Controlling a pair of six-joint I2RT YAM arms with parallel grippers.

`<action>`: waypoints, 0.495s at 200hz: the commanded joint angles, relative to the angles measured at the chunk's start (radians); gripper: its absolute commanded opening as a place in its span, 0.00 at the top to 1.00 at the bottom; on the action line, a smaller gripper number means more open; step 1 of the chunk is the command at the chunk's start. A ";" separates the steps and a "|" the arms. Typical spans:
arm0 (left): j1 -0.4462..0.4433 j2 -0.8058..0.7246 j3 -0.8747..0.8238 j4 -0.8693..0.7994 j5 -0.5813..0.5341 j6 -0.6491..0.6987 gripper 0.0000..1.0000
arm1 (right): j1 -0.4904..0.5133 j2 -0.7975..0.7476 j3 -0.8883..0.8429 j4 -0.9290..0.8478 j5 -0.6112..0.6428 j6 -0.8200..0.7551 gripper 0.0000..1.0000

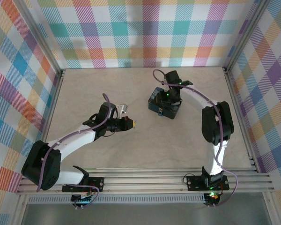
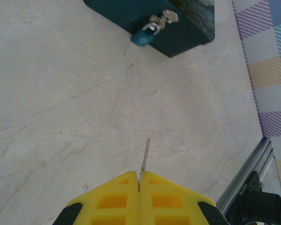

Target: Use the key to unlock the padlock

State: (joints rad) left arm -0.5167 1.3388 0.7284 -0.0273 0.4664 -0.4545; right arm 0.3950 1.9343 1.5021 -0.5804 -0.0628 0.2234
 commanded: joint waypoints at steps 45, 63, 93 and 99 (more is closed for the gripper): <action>-0.018 0.117 0.071 0.059 0.051 -0.005 1.00 | 0.068 -0.260 -0.335 -0.119 -0.252 0.307 0.50; -0.025 0.131 0.085 0.047 0.049 -0.006 1.00 | 0.096 -0.319 -0.294 -0.170 -0.229 0.318 0.45; -0.027 0.127 0.091 0.014 0.017 -0.009 1.00 | 0.173 -0.404 -0.195 -0.338 0.038 0.254 0.38; -0.027 0.127 0.092 0.008 0.015 -0.010 1.00 | 0.197 -0.417 -0.185 -0.373 0.099 0.249 0.37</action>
State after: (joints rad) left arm -0.5354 1.4689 0.7830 -0.0013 0.4919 -0.4557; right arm 0.5323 1.6020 1.2388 -0.7753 -0.1791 0.4850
